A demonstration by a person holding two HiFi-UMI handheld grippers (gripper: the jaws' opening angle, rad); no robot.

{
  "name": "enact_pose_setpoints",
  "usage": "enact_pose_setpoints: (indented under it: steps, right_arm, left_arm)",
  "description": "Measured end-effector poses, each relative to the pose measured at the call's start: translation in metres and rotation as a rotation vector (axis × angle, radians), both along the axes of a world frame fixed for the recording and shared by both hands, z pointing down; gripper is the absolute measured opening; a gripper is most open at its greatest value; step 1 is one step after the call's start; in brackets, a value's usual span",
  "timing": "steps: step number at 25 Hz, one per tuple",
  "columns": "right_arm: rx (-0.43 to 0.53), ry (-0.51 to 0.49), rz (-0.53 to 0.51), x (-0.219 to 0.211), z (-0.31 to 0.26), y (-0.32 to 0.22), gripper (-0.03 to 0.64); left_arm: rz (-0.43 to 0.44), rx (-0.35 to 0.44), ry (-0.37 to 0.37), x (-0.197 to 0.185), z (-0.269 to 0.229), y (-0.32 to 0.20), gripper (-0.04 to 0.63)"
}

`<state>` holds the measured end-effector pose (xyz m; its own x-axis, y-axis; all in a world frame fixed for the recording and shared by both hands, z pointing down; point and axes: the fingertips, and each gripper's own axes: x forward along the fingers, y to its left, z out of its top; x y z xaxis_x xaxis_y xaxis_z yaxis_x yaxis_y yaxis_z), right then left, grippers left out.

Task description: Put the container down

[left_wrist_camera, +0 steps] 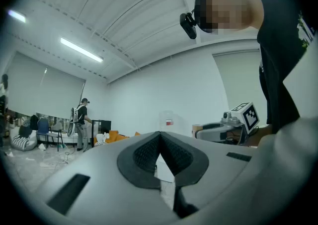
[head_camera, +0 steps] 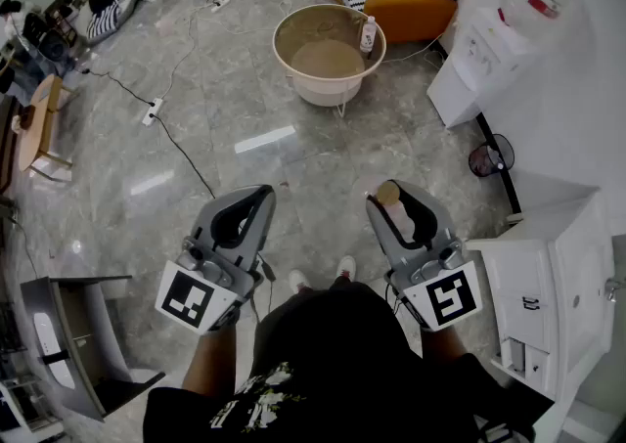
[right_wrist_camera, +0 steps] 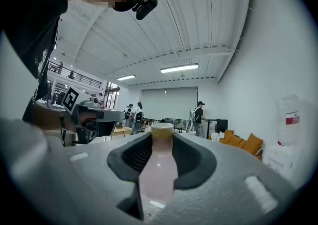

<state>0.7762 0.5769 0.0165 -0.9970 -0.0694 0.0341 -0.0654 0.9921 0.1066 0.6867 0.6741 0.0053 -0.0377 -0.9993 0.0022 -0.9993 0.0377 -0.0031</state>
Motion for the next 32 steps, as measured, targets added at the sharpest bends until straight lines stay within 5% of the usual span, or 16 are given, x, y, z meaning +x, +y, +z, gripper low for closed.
enact_pose_setpoints:
  steps: [32]
  right_arm:
    - [-0.025, -0.001, -0.156, 0.025, 0.027, -0.088, 0.123]
  left_arm:
    - [-0.13, -0.05, 0.0, 0.028, 0.041, -0.072, 0.005]
